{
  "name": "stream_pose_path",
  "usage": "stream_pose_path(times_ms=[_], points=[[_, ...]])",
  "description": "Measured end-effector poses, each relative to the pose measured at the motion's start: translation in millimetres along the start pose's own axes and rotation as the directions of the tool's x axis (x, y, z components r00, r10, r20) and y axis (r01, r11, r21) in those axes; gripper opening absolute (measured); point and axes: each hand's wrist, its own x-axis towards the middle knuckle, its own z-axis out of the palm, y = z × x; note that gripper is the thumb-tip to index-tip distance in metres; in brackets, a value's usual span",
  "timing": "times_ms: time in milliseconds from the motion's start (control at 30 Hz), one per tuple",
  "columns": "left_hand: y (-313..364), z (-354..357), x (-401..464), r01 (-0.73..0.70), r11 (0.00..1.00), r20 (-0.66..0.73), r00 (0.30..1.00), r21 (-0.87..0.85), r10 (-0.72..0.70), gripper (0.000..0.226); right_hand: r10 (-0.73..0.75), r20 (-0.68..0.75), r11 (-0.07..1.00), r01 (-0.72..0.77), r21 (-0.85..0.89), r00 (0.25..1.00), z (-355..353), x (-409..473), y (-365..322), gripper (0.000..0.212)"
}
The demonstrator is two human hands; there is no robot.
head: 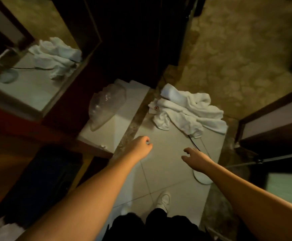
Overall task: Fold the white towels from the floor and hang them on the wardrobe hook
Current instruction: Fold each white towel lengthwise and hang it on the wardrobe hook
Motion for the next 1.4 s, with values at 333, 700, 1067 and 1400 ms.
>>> stream_pose_path(times_ms=[333, 700, 1067, 1400], points=[[60, 30, 223, -0.072, 0.993, 0.170, 0.984, 0.088, 0.056, 0.038, 0.258, 0.049, 0.954, -0.262, 0.144, 0.965, -42, 153, 81, 0.055], [125, 40, 461, -0.117, 0.975, 0.312, 0.949, 0.190, 0.053, 0.025, 0.454, 0.126, 0.787, -0.464, 0.406, 0.882, -109, 347, 128, 0.051], [227, 171, 655, -0.365, 0.893, 0.339, 0.902, 0.264, 0.269, 0.020, 0.563, 0.068, 0.657, -0.496, 0.567, 0.823, -115, 515, 292, 0.047], [312, 312, 809, -0.578, 0.770, 0.233, 0.815, 0.270, 0.531, 0.044, 0.410, -0.310, 0.768, -0.141, 0.625, 0.858, -133, 692, 376, 0.036]])
